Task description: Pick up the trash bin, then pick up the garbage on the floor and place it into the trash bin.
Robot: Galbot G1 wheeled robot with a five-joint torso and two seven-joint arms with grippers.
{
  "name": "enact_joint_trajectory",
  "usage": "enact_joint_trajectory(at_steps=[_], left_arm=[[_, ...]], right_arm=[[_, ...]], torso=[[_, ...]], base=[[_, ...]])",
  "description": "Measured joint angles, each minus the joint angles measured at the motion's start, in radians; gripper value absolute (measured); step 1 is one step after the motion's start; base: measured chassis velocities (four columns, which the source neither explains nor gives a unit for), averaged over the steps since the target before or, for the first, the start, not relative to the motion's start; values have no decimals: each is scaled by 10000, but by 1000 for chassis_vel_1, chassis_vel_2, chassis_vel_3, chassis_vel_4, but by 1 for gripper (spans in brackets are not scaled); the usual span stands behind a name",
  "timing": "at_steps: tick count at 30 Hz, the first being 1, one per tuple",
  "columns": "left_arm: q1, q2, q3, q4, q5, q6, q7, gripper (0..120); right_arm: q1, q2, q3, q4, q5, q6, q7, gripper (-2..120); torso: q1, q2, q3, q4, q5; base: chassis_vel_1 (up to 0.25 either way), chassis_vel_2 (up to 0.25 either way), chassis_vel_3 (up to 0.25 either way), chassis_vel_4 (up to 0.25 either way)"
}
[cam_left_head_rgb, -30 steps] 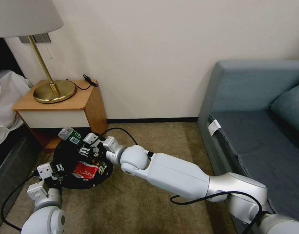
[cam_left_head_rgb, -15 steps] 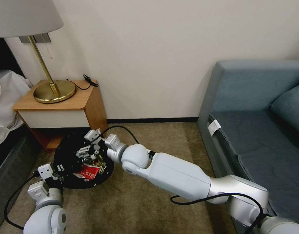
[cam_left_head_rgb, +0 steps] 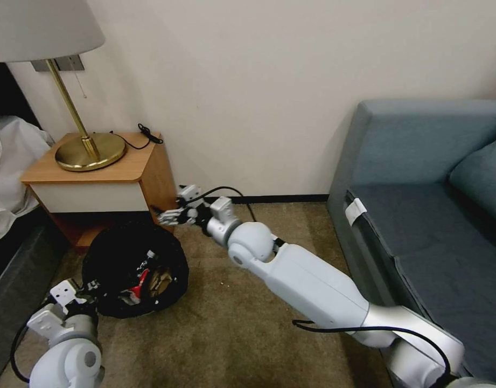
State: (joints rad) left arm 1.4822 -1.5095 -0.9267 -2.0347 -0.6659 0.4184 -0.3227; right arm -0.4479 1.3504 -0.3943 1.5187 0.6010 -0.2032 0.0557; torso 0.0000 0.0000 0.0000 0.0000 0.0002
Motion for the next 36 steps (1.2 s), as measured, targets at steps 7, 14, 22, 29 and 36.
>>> enact_joint_trajectory(at_steps=[7, 14, 22, 29, 36], left_arm=[[-255, 268, -129, 799, -656, 501, -84, 4], [-461, 380, -75, 1541, -709, 516, -109, 4], [-500, 372, -68, 1612, 722, -97, 261, 32], [-398, 483, -219, 1292, 1618, -279, 417, 58], [-175, 383, -437, 1028, 3185, -1289, 890, 85]], right_arm=[[-484, -155, 778, 30, -70, 52, 65, 100], [-780, -469, 684, 381, -80, 52, 47, 100], [-1054, -465, 781, 446, -144, 52, 43, 100], [-1279, -465, 1045, 489, -121, -23, 112, 100], [-1523, -325, 1581, 389, -113, -109, 477, 100]], torso=[[0, 0, 1, 0, -1], [0, 0, -1, 2, 3], [0, 1, -1, -2, -5], [0, 0, 0, -1, -3], [0, 0, 0, 1, -3]], base=[[0, 0, 0, 0], [0, 0, 0, 0], [0, 0, 0, 0], [0, 0, 0, 0], [0, 0, 0, 0]])
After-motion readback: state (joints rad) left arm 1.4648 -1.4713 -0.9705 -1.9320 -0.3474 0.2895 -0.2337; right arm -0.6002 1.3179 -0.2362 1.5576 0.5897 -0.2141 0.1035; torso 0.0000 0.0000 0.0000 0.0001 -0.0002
